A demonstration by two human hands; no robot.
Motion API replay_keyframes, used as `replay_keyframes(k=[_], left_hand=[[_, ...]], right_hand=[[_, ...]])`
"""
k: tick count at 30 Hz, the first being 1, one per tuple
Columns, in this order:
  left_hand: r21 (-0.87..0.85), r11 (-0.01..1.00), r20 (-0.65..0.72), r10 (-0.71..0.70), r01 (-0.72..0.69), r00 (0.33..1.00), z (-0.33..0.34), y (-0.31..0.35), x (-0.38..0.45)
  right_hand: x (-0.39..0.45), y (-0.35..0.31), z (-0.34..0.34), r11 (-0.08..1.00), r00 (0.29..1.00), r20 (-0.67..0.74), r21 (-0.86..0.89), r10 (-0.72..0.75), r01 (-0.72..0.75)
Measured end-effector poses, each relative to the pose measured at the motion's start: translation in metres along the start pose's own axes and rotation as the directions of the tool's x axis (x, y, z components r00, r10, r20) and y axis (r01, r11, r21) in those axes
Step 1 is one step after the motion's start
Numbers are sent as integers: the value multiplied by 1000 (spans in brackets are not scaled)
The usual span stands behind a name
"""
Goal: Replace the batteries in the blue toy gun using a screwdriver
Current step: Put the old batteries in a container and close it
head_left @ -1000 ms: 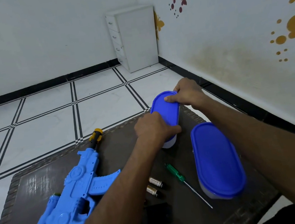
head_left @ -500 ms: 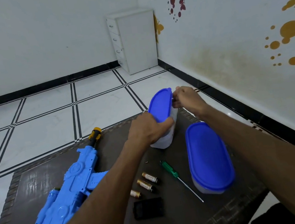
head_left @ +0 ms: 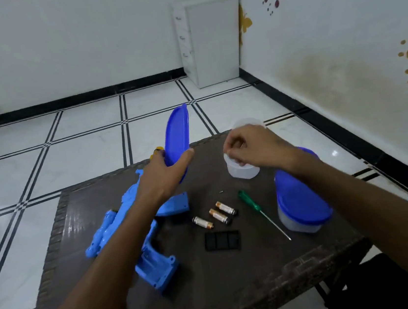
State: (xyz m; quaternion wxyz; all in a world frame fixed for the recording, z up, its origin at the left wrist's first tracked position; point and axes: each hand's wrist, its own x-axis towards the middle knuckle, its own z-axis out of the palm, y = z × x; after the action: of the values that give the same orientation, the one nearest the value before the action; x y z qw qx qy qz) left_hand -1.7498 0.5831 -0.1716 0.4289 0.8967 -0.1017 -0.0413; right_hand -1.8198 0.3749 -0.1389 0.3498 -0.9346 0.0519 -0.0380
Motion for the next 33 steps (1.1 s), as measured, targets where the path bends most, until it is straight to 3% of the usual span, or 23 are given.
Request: replay_keyframes(k=[4,7,11,18,21,23,26,30,33], left_hand=[[234,971,-78,78,-58,994,-28,-19,-28],[327,940,-61,123,-97,990,-38,-27,-44],[468,879,-29,122,-94,992,-45,-41,-58],[404,912,-30,90,-70,996,-44,-42,-71],[251,966,-14,74,-68,997,-41,-32,-69],[-39,999,53,-17,19,998,-39,-22,-66],[-438,847,233,-216,301,948,-37,-7,-60],[-589,662,372,-287,463,883,-33,-1,-54],[-639,580,429,-277,505,860,-31,0,-54]], right_hand=[[-20,-18,37,913,952,303,-379,-29,149],[-24,-15,55,843,915,402,-498,20,200],[-24,-11,66,845,917,398,-490,-3,215],[-25,-2,74,864,950,310,-470,-29,179],[-28,-8,68,890,963,266,-424,-54,167],[-30,-15,57,909,979,183,-388,-85,151],[-27,-20,32,958,997,-14,-278,-77,70],[0,-7,-1,969,970,-244,-241,-10,-50],[24,11,-8,938,970,-235,-320,61,-137]])
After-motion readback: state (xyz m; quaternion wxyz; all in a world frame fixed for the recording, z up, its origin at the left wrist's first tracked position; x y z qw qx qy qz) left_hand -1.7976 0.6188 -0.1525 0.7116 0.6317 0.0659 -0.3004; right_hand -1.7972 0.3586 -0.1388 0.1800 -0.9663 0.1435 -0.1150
